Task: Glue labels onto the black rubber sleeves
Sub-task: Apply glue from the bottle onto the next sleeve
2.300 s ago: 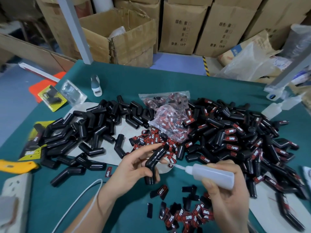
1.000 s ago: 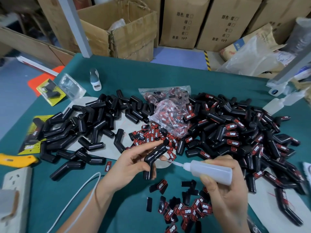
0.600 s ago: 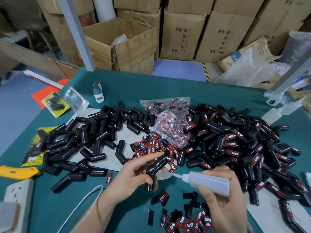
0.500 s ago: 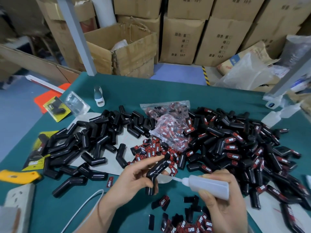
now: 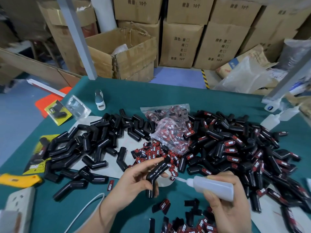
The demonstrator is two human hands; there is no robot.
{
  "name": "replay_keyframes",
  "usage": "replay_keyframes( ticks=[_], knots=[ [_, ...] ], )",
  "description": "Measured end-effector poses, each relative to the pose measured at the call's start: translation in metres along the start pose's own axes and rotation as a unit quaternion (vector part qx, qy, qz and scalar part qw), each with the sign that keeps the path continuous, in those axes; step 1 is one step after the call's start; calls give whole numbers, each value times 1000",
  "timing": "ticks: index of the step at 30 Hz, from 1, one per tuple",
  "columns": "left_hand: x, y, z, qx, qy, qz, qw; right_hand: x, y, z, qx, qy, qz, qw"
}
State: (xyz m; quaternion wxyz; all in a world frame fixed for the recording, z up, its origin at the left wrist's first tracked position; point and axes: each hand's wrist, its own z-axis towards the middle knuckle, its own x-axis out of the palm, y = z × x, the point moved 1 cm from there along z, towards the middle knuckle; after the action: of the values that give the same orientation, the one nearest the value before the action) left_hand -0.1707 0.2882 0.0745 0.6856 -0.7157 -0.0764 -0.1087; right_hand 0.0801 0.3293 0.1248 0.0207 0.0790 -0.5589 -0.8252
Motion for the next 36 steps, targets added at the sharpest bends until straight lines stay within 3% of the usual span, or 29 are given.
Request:
replay_keyframes(
  ticks=[36],
  knots=[
    [3, -1, 0, 10, -4, -21, 1000, -5, 0, -1, 4, -37, 15, 999]
  ],
)
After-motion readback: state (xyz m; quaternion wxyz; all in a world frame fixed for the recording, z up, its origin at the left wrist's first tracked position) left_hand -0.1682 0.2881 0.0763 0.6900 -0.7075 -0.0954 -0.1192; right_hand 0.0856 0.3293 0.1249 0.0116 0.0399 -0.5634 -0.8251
